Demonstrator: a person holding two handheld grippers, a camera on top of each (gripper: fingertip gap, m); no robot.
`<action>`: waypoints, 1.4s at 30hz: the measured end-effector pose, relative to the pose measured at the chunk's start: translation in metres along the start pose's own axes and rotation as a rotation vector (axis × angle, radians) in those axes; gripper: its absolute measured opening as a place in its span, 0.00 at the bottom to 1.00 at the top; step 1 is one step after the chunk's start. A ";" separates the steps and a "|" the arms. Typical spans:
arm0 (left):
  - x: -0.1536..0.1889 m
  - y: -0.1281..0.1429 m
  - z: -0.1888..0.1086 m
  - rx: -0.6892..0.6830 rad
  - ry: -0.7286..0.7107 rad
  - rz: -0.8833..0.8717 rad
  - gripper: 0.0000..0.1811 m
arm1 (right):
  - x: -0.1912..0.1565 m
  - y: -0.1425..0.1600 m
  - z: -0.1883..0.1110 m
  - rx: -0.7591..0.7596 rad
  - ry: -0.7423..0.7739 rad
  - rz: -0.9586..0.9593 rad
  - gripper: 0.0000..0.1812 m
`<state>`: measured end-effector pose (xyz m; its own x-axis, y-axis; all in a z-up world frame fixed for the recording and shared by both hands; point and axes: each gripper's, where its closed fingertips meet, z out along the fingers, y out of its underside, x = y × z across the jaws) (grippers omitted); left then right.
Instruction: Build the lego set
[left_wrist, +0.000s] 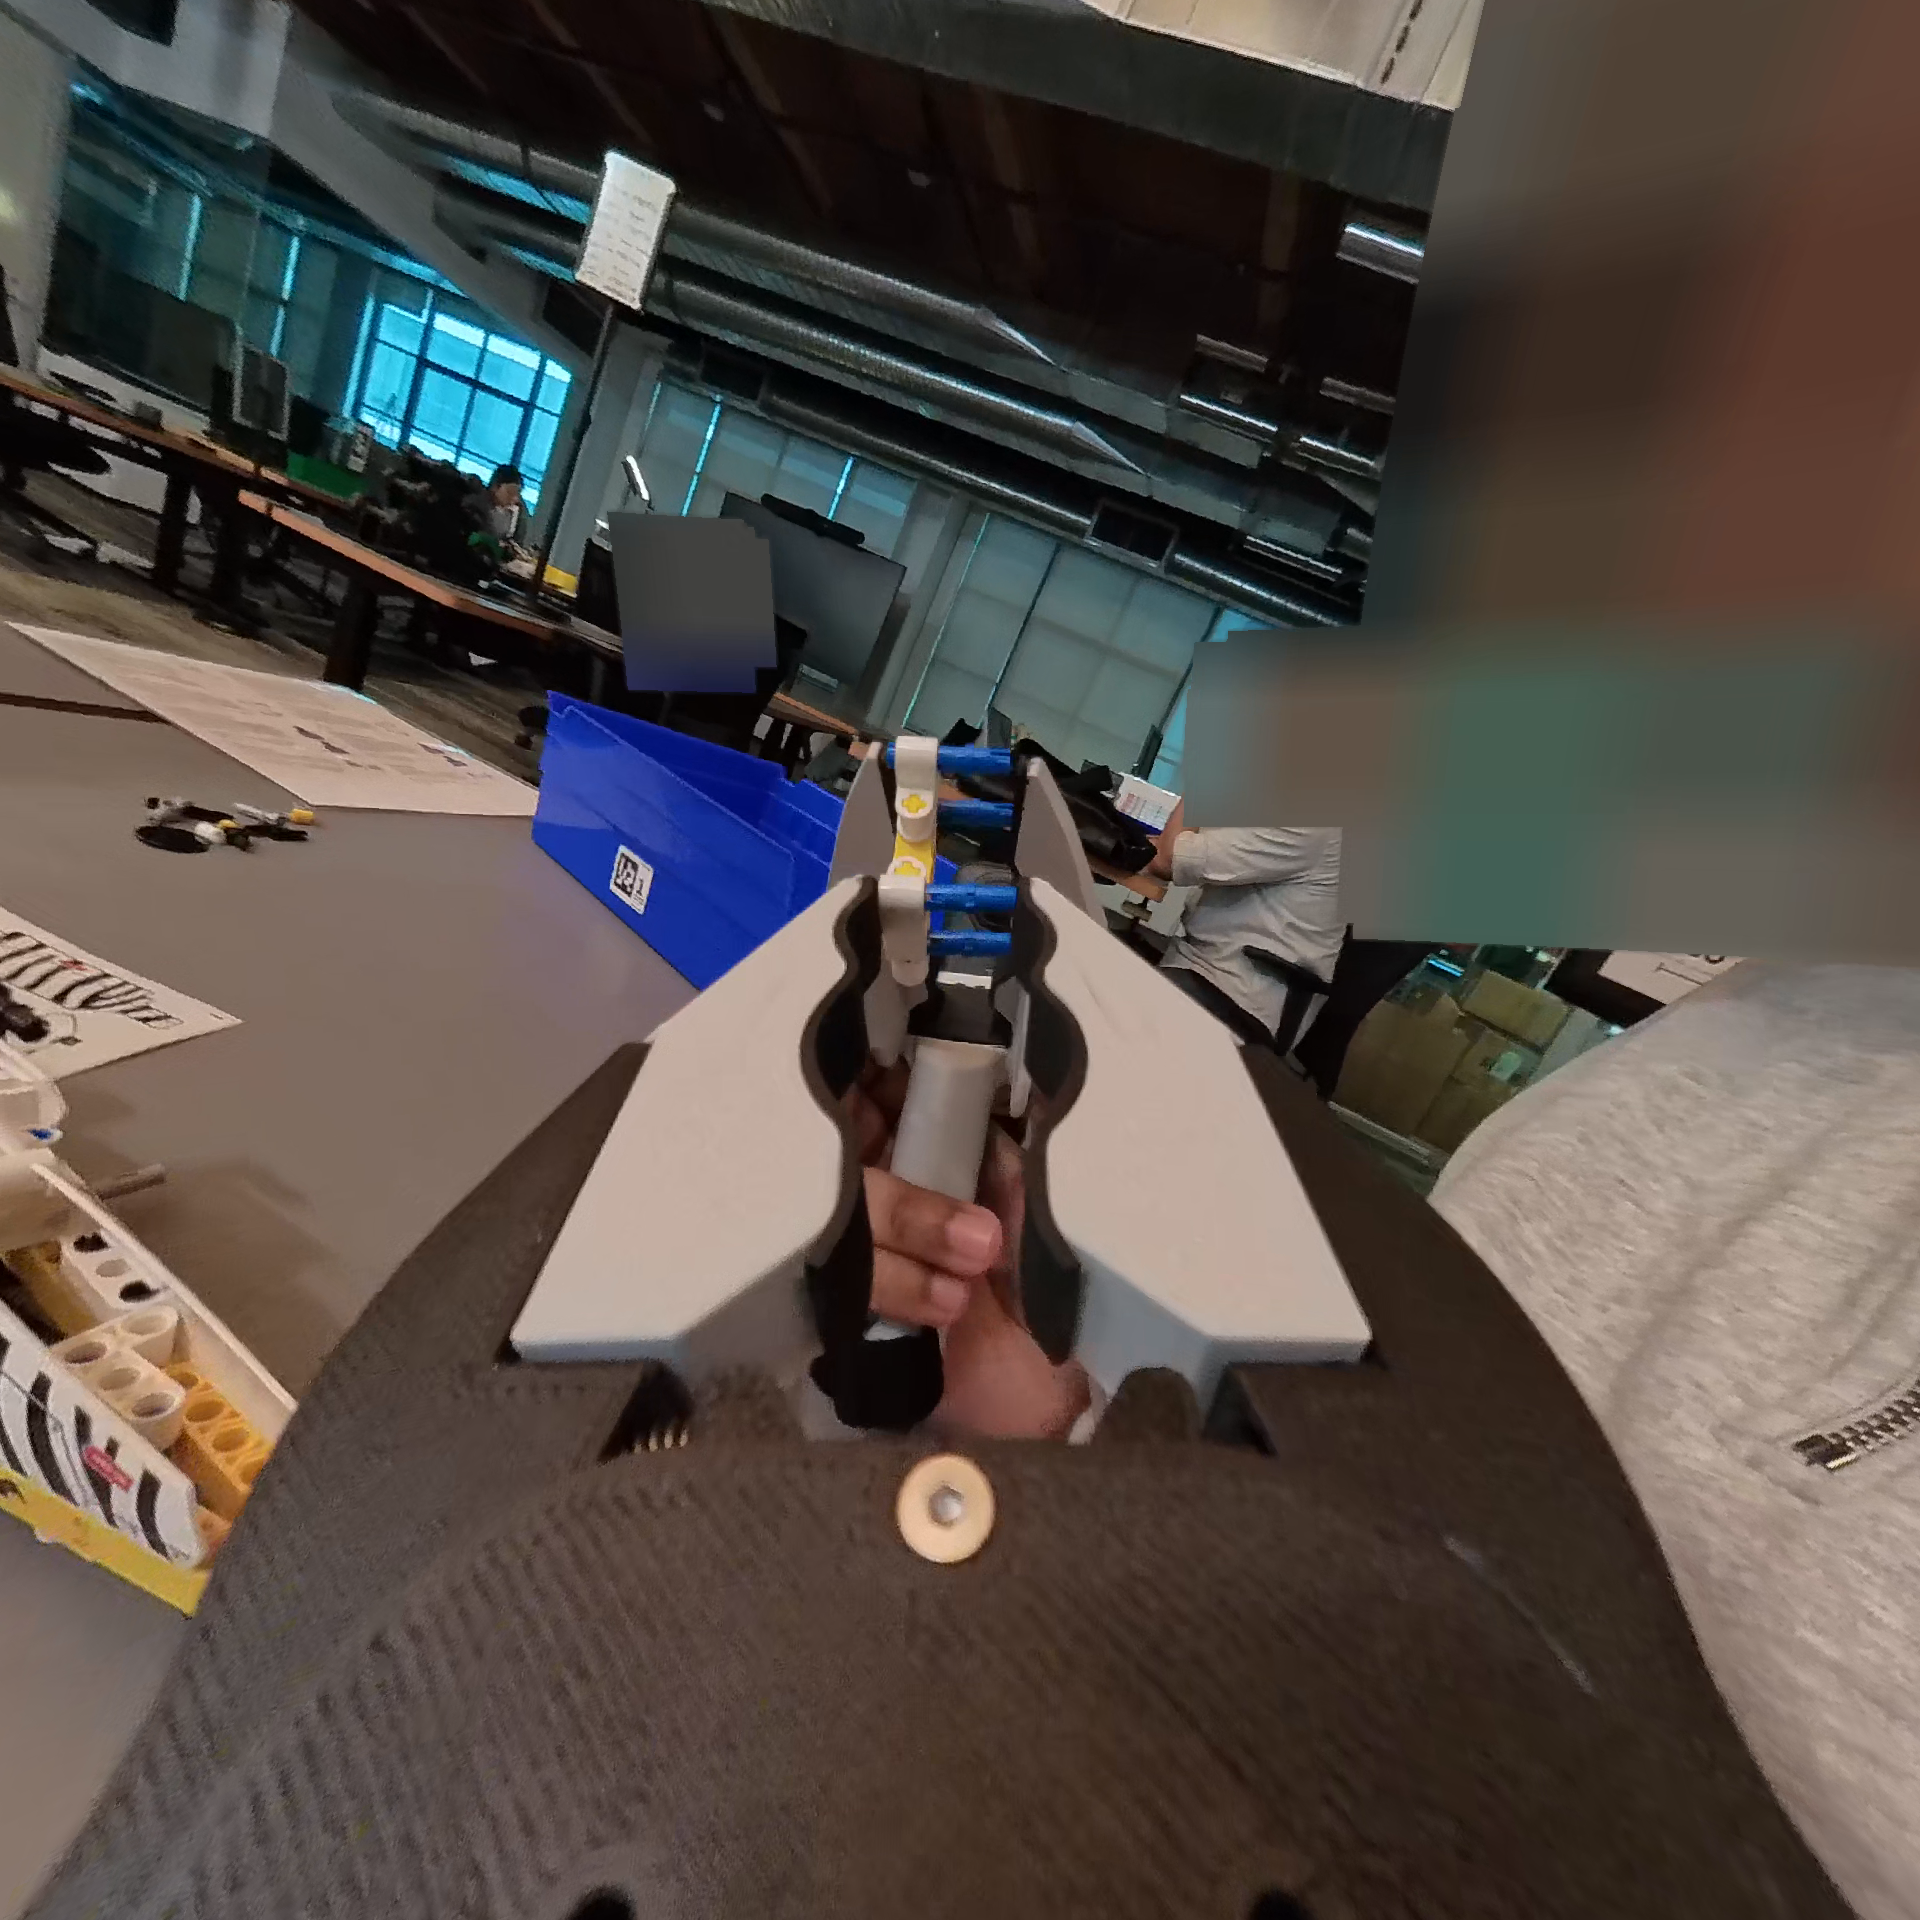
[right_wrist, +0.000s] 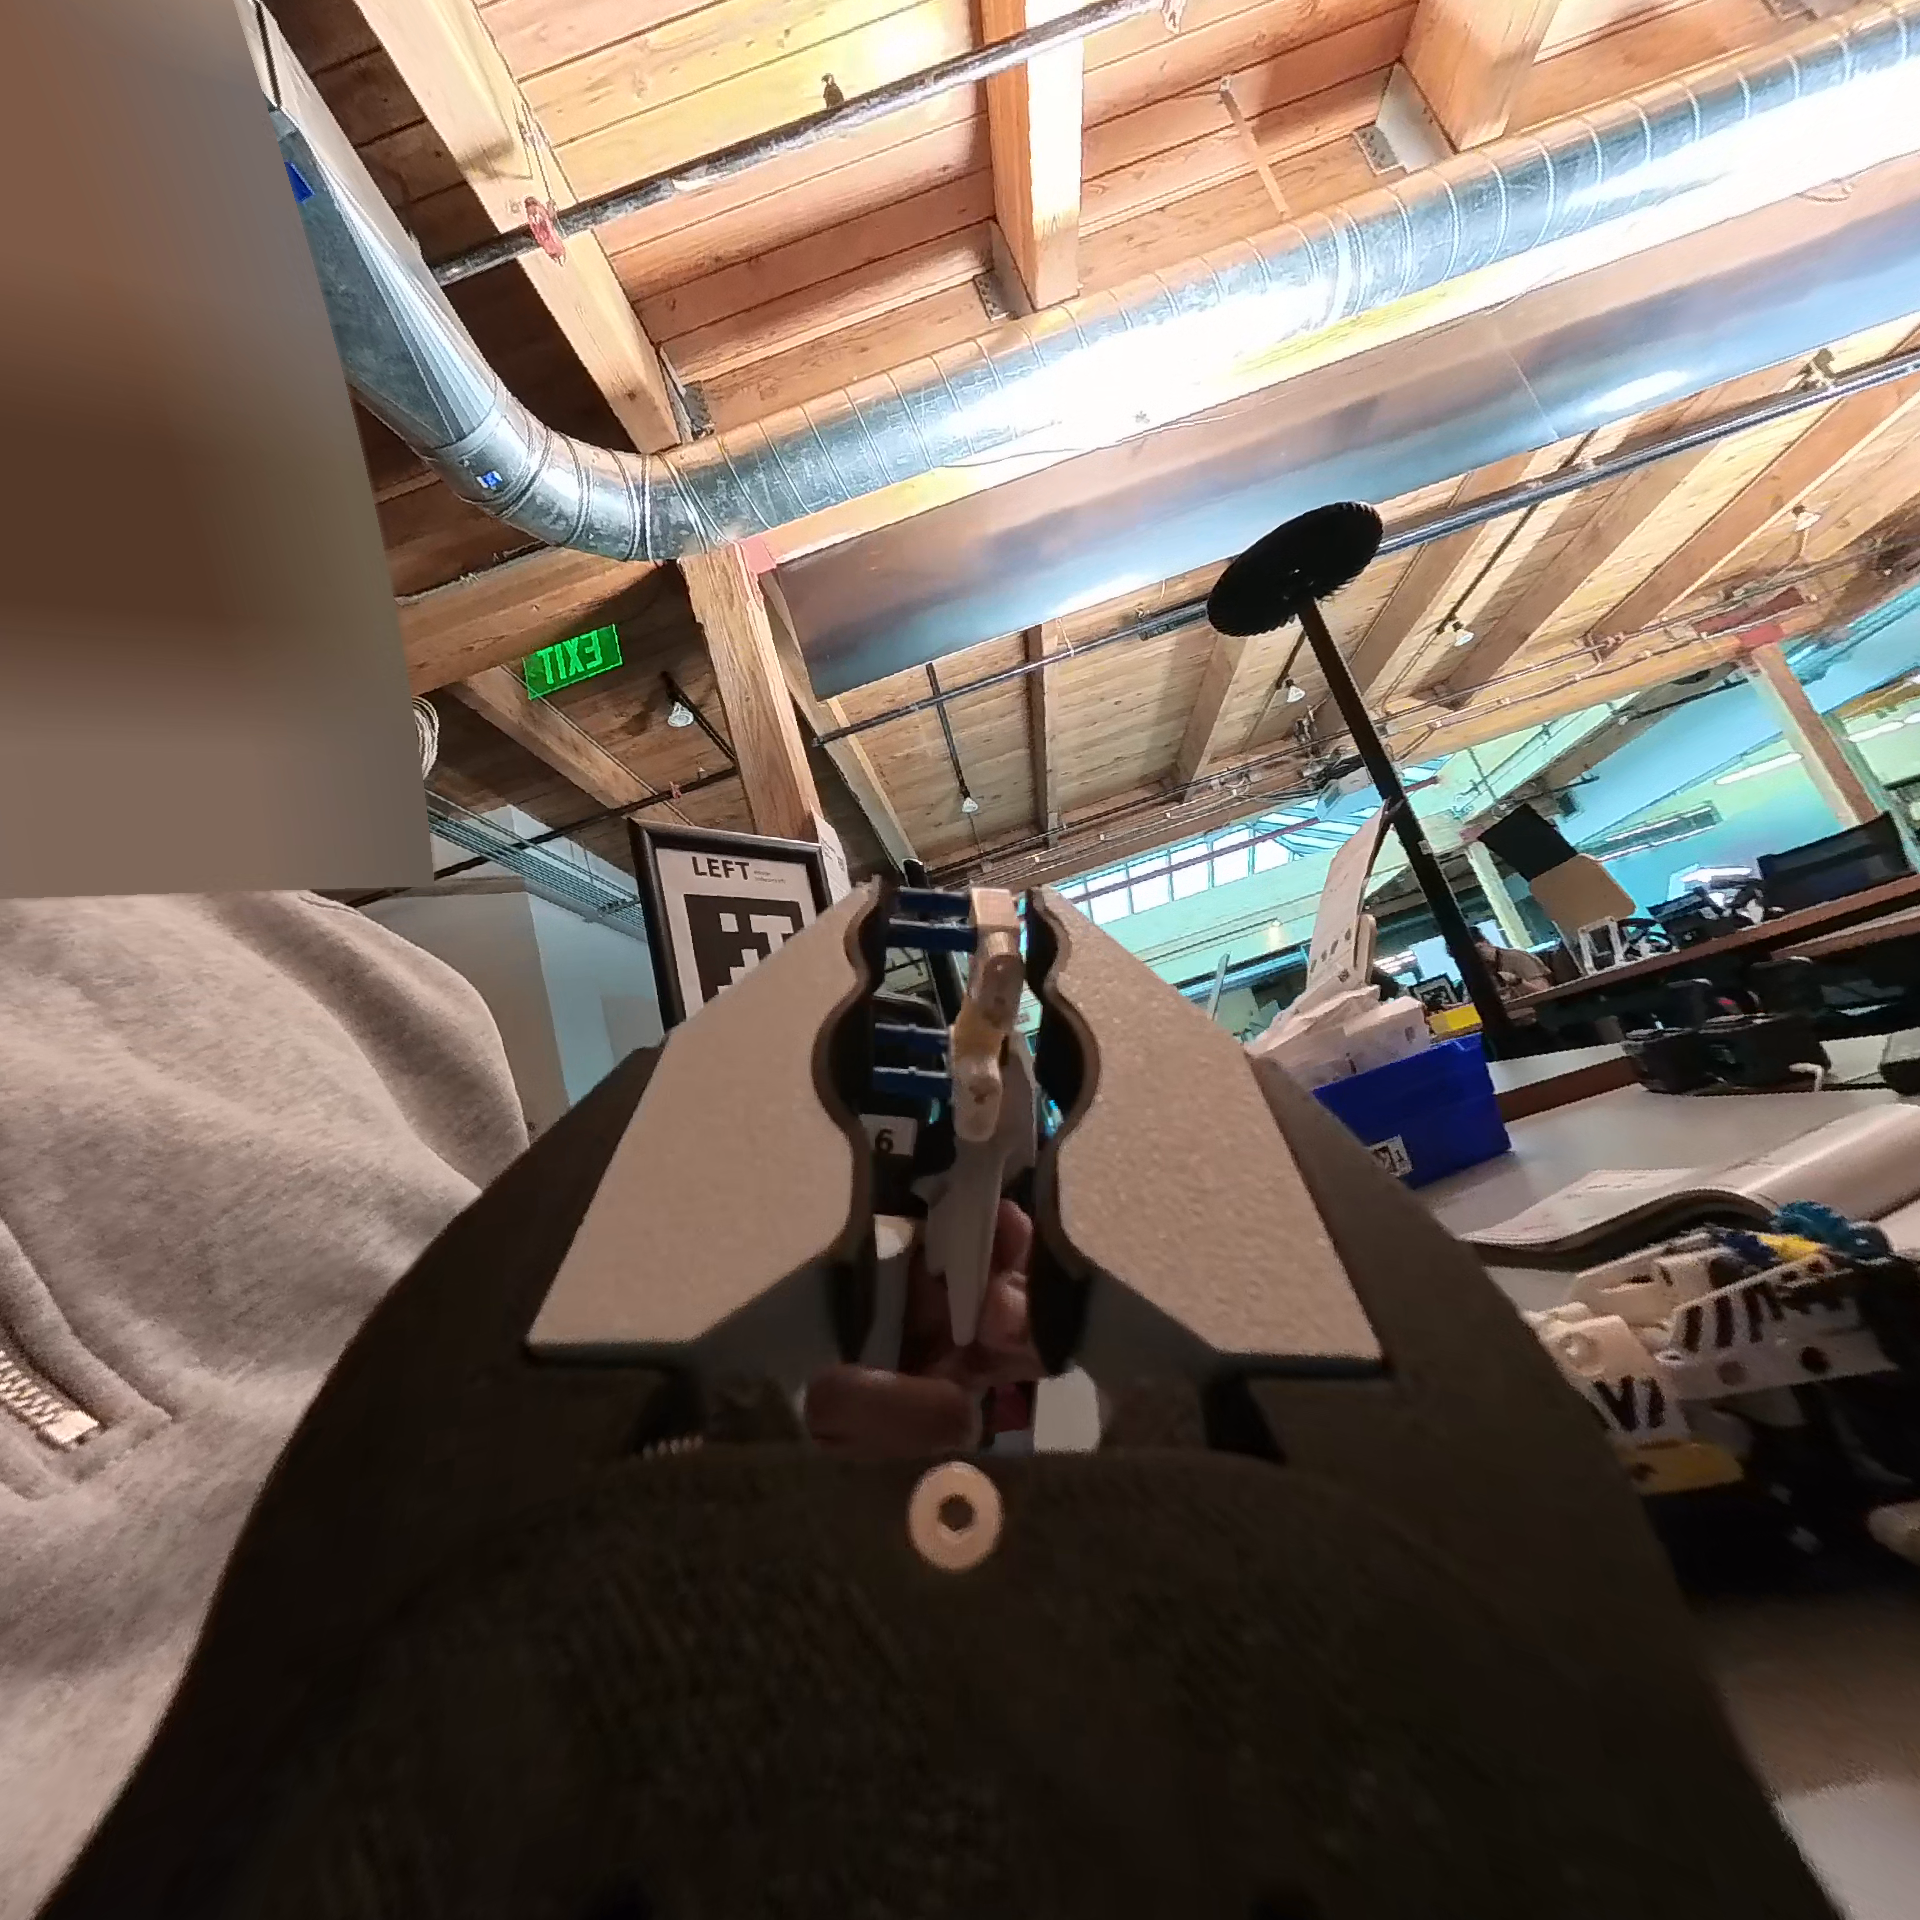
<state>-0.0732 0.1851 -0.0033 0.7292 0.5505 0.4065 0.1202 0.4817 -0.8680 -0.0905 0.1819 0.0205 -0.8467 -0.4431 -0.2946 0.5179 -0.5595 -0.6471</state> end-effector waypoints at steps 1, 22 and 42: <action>0.000 0.000 -0.001 0.000 0.005 -0.011 0.12 | 0.001 0.001 0.000 -0.002 -0.001 0.007 0.13; 0.000 -0.004 -0.010 -0.048 0.001 0.125 0.15 | -0.010 0.012 0.006 -0.088 -0.071 -0.026 0.12; 0.007 0.004 -0.008 -0.122 0.020 0.415 0.03 | -0.025 0.028 0.005 -0.242 -0.156 -0.208 0.19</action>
<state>-0.0619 0.1858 -0.0062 0.7456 0.6663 0.0112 -0.1084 0.1378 -0.9845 -0.0545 0.1736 0.0134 -0.8928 -0.4487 -0.0401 0.2763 -0.4750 -0.8355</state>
